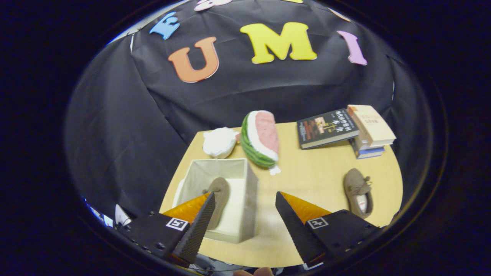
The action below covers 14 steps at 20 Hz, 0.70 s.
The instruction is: Open the storage box then place both shoes into the box .Put the left shoe in first, then the right shoe, with the right side of both shoes facing outward in a uniform manner.
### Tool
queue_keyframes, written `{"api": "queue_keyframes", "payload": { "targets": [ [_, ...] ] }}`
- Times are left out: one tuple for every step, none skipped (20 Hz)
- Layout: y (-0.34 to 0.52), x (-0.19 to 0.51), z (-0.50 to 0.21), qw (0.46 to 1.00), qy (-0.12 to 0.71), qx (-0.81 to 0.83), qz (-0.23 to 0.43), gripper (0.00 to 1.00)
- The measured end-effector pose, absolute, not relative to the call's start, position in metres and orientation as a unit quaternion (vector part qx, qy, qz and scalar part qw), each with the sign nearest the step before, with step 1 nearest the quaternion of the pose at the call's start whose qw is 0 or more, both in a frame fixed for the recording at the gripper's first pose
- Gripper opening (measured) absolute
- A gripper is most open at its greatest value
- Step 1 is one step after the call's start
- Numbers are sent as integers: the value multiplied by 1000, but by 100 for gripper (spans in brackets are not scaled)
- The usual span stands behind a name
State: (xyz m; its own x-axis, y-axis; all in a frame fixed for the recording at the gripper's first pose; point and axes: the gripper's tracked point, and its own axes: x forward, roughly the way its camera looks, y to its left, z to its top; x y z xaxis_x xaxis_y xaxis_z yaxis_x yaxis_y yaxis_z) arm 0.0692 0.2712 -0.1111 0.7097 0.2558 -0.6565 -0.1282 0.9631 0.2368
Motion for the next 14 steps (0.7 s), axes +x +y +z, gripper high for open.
{"api": "queue_keyframes", "payload": {
  "targets": [
    [241,66,-111,924,360,95,91,96],
    [208,66,-117,927,356,92,72,96],
    [172,65,-127,929,357,85,52,96],
    [139,63,-139,927,364,78,35,96],
    [110,59,-154,923,377,75,21,96],
    [81,52,-167,918,389,73,11,96],
    [51,48,-181,914,401,68,0,96],
    [24,47,-193,908,413,66,-11,96],
    [5,48,-207,902,427,65,-18,96],
    [-10,51,-216,895,440,66,-23,96],
    [-26,54,-230,888,454,62,-26,96],
    [-41,58,-248,879,473,53,-26,96],
    [-50,64,-260,871,487,54,-23,96],
    [-55,72,-272,864,501,54,-18,96]
  ]
}}
